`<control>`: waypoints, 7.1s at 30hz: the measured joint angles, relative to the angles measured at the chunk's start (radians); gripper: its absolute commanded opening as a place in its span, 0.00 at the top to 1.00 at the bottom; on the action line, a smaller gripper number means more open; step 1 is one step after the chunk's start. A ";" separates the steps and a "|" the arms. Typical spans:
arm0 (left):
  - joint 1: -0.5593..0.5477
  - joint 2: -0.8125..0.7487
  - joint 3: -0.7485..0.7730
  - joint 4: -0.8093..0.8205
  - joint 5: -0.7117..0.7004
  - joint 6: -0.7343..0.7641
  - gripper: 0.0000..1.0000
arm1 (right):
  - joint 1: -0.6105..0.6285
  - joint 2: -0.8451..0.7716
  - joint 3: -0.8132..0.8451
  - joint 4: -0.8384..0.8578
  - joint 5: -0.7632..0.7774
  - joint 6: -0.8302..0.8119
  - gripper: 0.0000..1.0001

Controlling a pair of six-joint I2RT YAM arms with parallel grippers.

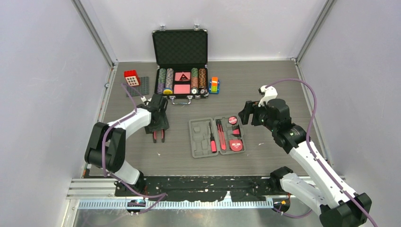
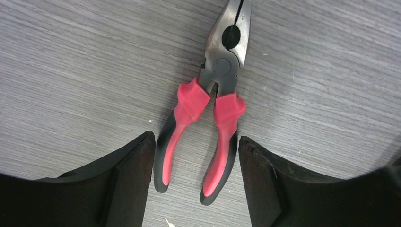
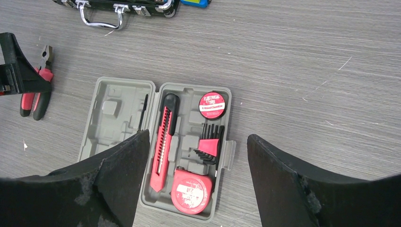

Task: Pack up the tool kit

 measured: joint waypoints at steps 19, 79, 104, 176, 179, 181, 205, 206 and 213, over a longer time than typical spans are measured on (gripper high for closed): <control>-0.209 -0.021 -0.005 -0.041 0.157 -0.040 0.59 | -0.004 0.001 -0.016 -0.010 0.000 0.000 0.20; -0.347 -0.663 -0.315 0.619 0.128 0.104 1.00 | 0.171 0.297 0.001 0.347 -0.430 0.319 0.24; -0.349 -0.701 -0.264 0.626 0.143 -0.135 1.00 | 0.546 0.506 0.007 0.825 -0.135 -0.232 0.29; -0.316 -0.286 0.406 -0.389 0.878 0.377 0.28 | 0.629 0.357 -0.087 0.639 -0.174 -1.368 0.95; -0.316 -0.286 0.373 -0.381 0.920 0.387 0.34 | 0.629 0.357 -0.087 0.644 -0.174 -1.373 0.95; -0.316 -0.286 0.349 -0.378 0.937 0.390 0.37 | 0.629 0.357 -0.087 0.647 -0.174 -1.376 0.94; -0.315 -0.260 0.320 -0.354 0.972 0.379 1.00 | 0.640 0.357 -0.088 0.655 -0.172 -1.374 0.55; -0.316 -0.269 0.316 -0.348 0.965 0.374 1.00 | 0.640 0.357 -0.088 0.661 -0.171 -1.361 0.49; -0.339 -0.353 0.235 -0.265 0.787 0.307 1.00 | 0.647 0.297 -0.113 0.743 -0.070 -1.150 0.12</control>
